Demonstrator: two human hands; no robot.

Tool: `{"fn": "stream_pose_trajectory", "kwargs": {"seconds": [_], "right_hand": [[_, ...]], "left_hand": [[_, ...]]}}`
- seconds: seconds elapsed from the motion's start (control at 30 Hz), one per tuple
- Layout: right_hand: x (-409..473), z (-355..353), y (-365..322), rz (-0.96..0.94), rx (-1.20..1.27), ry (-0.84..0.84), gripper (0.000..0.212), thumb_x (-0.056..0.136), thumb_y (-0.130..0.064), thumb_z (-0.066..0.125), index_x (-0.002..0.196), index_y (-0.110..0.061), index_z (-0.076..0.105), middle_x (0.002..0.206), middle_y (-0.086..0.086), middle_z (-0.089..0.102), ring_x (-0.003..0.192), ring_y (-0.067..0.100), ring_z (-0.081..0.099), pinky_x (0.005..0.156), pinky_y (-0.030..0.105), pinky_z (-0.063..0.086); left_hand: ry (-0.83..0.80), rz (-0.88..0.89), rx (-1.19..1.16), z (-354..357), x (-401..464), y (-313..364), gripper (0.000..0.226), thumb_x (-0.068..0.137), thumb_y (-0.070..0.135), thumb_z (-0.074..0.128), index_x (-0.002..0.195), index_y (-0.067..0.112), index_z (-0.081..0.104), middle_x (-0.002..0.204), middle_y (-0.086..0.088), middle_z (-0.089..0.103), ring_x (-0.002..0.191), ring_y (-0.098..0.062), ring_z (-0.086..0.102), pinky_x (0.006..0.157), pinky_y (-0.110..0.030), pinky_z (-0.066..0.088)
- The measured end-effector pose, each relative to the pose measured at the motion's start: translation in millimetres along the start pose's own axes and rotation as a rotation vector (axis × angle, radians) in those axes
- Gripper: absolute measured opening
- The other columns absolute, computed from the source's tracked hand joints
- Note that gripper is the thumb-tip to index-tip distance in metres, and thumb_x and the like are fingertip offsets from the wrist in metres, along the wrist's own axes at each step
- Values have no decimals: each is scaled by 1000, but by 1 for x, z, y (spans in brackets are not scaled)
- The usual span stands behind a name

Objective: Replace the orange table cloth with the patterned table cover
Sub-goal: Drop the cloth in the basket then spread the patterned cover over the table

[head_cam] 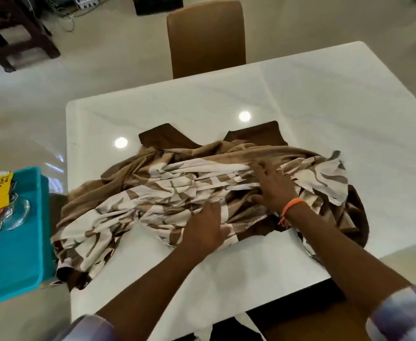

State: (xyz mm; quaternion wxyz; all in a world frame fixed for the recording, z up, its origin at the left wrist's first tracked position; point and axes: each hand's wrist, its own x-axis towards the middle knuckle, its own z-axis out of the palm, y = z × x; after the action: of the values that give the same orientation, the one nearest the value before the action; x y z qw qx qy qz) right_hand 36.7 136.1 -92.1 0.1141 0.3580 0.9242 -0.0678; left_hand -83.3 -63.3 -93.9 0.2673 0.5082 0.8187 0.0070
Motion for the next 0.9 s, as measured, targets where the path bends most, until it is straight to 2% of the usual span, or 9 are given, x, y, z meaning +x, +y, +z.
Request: {"fn": "stream_pose_trajectory", "kwargs": {"seconds": [0.13, 0.27, 0.33, 0.4, 0.47, 0.6, 0.73, 0.83, 0.9], "right_hand": [[9, 9, 15, -57, 4, -37, 38, 94, -20, 50, 129, -12, 40, 128, 20, 50, 100, 40, 62, 81, 47, 53], [52, 11, 127, 120, 178, 75, 55, 80, -26, 65, 132, -24, 47, 124, 20, 55, 108, 42, 58, 93, 50, 49], [55, -12, 165, 283, 90, 82, 50, 74, -18, 67, 122, -15, 52, 117, 24, 52, 100, 48, 59, 87, 51, 51], [50, -23, 177, 417, 38, 117, 37, 78, -4, 59, 115, -4, 53, 114, 28, 49, 97, 51, 58, 83, 51, 50], [43, -37, 155, 386, -25, 76, 41, 82, -18, 54, 121, -7, 54, 125, 26, 49, 108, 46, 56, 89, 50, 46], [31, -33, 94, 302, 3, -286, 48, 75, -33, 70, 117, -13, 56, 124, 18, 56, 111, 38, 57, 92, 45, 50], [36, -40, 54, 245, 190, -185, 22, 85, -37, 61, 85, -15, 60, 100, 11, 60, 110, 39, 57, 84, 37, 49], [64, -53, 20, 0, 341, -31, 18, 81, -34, 67, 88, -18, 68, 106, 7, 60, 104, 30, 60, 81, 34, 47], [82, -43, 12, -25, 346, 22, 36, 79, -34, 70, 110, -17, 61, 120, 12, 53, 109, 34, 54, 89, 43, 48]], "left_hand": [[-76, 116, 285, 19, 2, 8, 32, 95, 10, 51, 127, 11, 46, 127, -12, 52, 101, -34, 64, 74, -41, 52], [48, 251, 289, 17, -6, -38, 38, 89, 7, 58, 125, 18, 58, 116, -8, 64, 92, -29, 69, 70, -36, 54], [64, 286, 234, 13, -11, -64, 47, 76, 7, 71, 119, 25, 66, 104, -4, 71, 82, -25, 72, 61, -32, 56], [-91, 233, 211, 5, -14, -78, 39, 85, 10, 61, 122, 23, 66, 115, -4, 69, 99, -27, 69, 77, -34, 56], [-262, 165, 291, -10, -15, -66, 32, 94, 16, 52, 123, 17, 65, 126, -5, 64, 114, -26, 61, 93, -35, 49], [-504, 103, 185, -47, -9, -41, 33, 76, 24, 79, 107, 18, 68, 106, 1, 66, 91, -15, 61, 74, -28, 47], [35, 19, -194, -69, 23, -40, 34, 79, 53, 72, 73, 20, 64, 76, 6, 64, 73, -12, 60, 66, -37, 54], [482, -82, -253, -83, 60, -41, 39, 86, 50, 66, 102, 14, 65, 104, -5, 65, 100, -22, 60, 81, -36, 51], [503, -160, -183, -94, 90, -54, 69, 78, 58, 69, 126, 11, 54, 127, -13, 56, 119, -30, 51, 96, -43, 46]]}}
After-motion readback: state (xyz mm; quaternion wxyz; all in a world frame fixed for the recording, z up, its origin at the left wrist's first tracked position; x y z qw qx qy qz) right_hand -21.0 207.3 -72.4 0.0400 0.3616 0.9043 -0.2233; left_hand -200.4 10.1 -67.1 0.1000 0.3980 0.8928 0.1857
